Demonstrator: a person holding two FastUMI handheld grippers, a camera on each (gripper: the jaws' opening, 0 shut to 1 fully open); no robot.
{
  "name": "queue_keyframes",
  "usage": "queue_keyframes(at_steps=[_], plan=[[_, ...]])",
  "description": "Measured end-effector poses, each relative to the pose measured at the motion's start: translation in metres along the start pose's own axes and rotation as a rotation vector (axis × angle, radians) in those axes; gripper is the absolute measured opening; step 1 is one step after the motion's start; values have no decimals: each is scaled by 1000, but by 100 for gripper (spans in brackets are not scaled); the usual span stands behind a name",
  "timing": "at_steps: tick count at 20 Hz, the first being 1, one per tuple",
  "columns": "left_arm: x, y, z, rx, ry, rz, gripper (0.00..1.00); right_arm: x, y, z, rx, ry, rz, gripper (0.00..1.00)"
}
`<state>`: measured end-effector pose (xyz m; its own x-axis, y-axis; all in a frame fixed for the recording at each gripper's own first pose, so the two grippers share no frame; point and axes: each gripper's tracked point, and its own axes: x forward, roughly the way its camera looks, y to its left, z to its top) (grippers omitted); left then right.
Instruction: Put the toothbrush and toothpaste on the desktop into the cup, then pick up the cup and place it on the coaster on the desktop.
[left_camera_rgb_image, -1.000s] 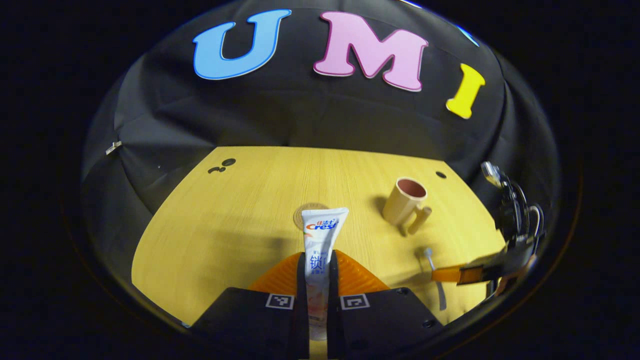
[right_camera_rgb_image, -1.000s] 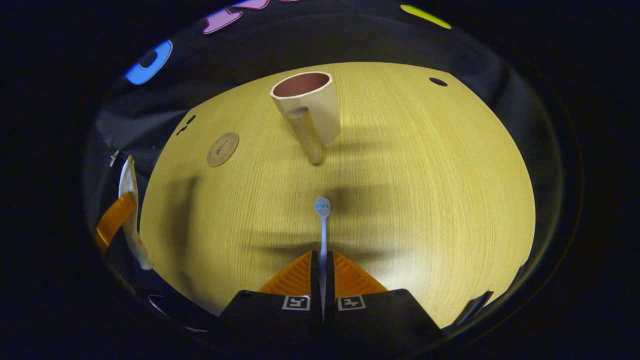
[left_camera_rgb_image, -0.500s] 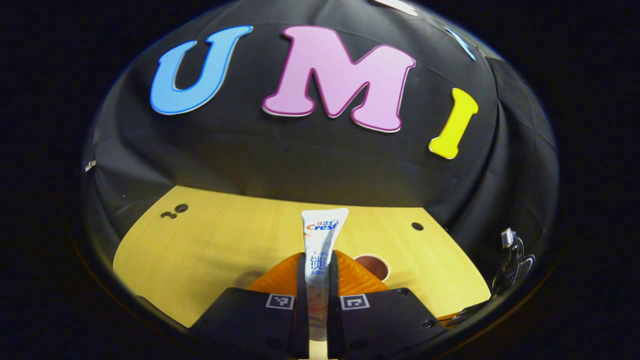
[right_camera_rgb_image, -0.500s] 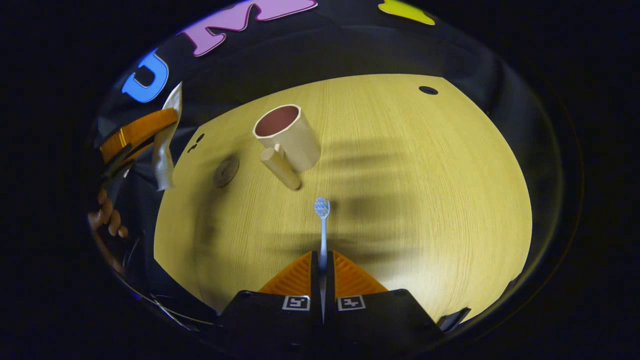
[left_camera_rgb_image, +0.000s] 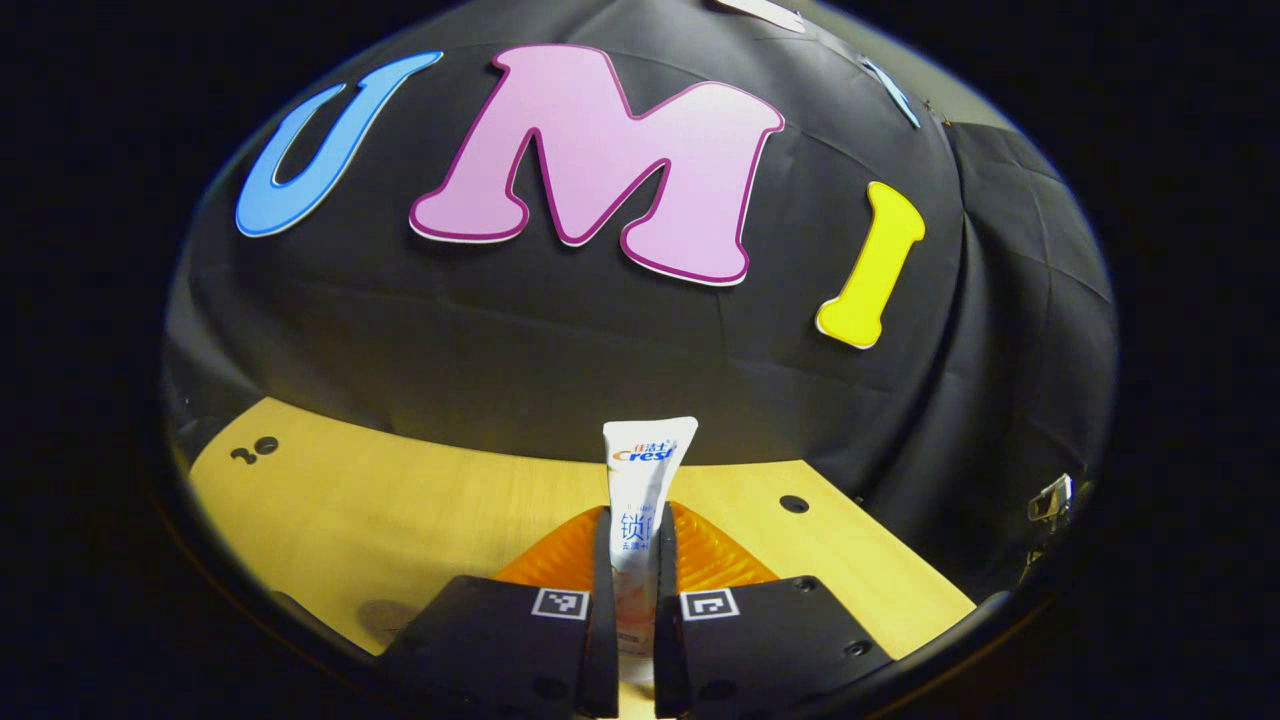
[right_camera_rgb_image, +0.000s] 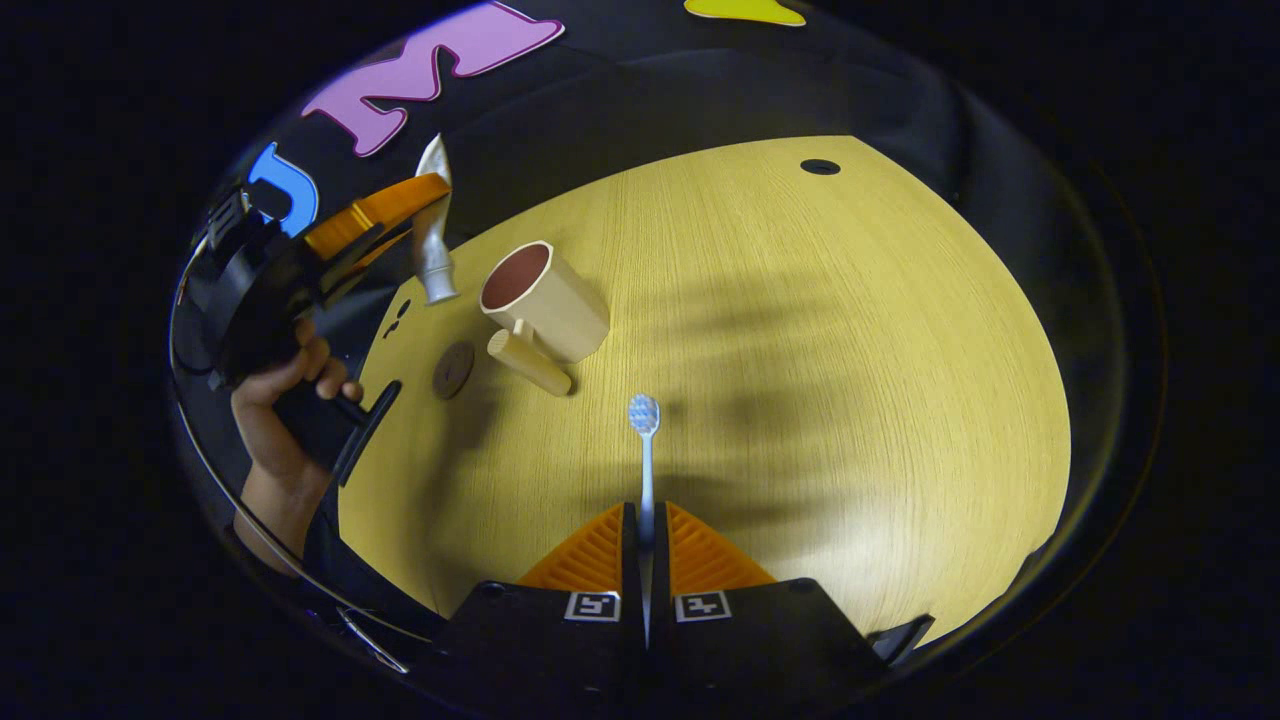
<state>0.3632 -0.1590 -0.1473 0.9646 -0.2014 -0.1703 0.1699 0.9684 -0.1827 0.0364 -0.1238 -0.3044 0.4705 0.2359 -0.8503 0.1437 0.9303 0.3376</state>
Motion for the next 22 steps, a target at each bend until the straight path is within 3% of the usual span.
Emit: queue_keyframes(at_steps=[8, 12, 15, 16, 20, 21, 22], plan=[[40, -1, -30, -6, 5, -67, 19, 15, 0, 5, -12, -24, 0, 5], [43, -7, -47, 25, -8, -105, 20, 21, -4, 7, -4, -56, 4, 5], [42, -8, -61, 48, 13, -113, 27, 19, -7, 13, 27, -88, 20, 5], [38, -9, -66, 49, 15, -124, 24, 18, -7, 18, 33, -101, 25, 5], [19, -12, -57, 28, -3, -141, 58, 17, -7, 44, 55, -159, 46, 5], [10, -11, -51, 21, -12, -138, 75, 15, -5, 53, 54, -182, 55, 5], [0, -10, -46, 14, -23, -131, 81, 12, -2, 66, 46, -212, 64, 5]])
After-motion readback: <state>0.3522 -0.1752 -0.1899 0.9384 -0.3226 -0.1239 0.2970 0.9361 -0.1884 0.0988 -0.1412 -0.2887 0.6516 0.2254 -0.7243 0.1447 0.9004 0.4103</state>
